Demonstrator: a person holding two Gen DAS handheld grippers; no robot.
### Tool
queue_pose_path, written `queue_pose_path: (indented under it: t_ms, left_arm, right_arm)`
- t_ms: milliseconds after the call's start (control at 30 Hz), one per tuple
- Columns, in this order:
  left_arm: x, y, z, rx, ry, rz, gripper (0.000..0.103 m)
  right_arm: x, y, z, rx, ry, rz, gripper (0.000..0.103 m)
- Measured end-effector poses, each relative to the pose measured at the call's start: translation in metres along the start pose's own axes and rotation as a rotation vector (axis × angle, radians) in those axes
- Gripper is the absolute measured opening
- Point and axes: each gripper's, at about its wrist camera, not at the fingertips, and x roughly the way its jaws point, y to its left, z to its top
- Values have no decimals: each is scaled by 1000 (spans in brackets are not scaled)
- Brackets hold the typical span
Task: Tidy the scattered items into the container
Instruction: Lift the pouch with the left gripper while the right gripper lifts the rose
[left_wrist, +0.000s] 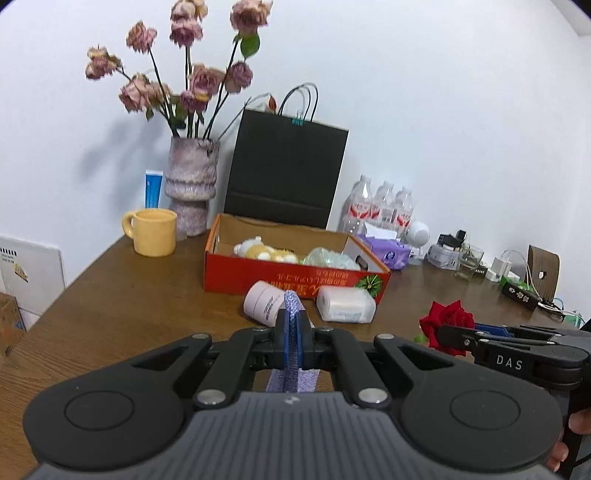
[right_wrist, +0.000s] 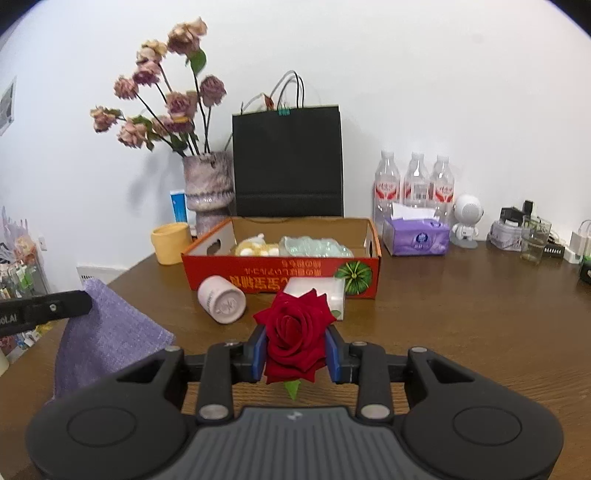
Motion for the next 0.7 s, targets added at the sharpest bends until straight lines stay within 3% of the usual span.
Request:
queue_pose_path:
  t_ms: [367,700]
  left_arm:
    - [-41,-5,3,15,-34,-12,5]
    - [-56,-10,3,21,-52,-38,5]
  right_arm:
    - [-41,12,0,-10,-28,0,31]
    - [-65,12,-1,7,-46,9,31]
